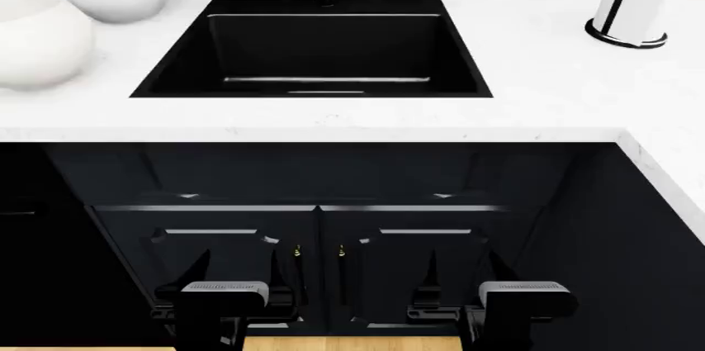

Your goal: Stack the bowls in the sink.

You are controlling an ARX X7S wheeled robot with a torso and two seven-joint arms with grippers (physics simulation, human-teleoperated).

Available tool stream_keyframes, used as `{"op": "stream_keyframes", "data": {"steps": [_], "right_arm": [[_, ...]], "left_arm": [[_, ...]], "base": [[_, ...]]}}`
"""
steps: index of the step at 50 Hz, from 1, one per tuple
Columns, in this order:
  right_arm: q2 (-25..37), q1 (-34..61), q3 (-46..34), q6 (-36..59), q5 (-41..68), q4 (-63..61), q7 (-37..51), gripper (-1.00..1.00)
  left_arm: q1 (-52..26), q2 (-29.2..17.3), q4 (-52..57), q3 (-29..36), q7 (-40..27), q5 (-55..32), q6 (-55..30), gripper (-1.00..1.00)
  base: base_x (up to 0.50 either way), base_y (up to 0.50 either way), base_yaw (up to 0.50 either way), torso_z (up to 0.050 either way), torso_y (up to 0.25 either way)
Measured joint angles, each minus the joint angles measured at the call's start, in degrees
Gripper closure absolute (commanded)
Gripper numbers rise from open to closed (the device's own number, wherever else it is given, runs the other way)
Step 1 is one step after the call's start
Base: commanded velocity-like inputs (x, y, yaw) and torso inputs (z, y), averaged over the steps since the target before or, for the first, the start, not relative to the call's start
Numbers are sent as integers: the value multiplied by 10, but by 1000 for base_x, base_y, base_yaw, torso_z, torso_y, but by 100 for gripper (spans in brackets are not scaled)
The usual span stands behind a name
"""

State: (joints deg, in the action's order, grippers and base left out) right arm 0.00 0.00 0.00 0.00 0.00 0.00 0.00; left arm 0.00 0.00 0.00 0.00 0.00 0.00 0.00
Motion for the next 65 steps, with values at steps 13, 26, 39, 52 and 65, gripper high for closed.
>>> {"op": "stream_keyframes", "data": {"steps": [13,26,39,52,65], "right_arm": [[15,4,-16,-8,18,8,18,-100],[31,11,-32,-25,34,24,32,-100],[42,4,-50,-18,39,3,46,-100],[53,3,-64,-17,44,-4,56,-100],[61,3,-72,-21,53,-3,63,-100]], "left_arm": [[-1,-15,-3,18,-17,-15,1,-100],[-2,-28,-5,36,-32,-30,5,-100],[-3,-40,-4,48,-46,-41,4,-100],[-3,-49,-3,57,-57,-49,6,-100],[-5,-57,-6,64,-68,-60,8,-100]], "base": [[0,0,0,0,0],[-12,145,0,0,0],[-52,500,0,0,0],[-53,500,0,0,0],[-51,500,0,0,0]]}}
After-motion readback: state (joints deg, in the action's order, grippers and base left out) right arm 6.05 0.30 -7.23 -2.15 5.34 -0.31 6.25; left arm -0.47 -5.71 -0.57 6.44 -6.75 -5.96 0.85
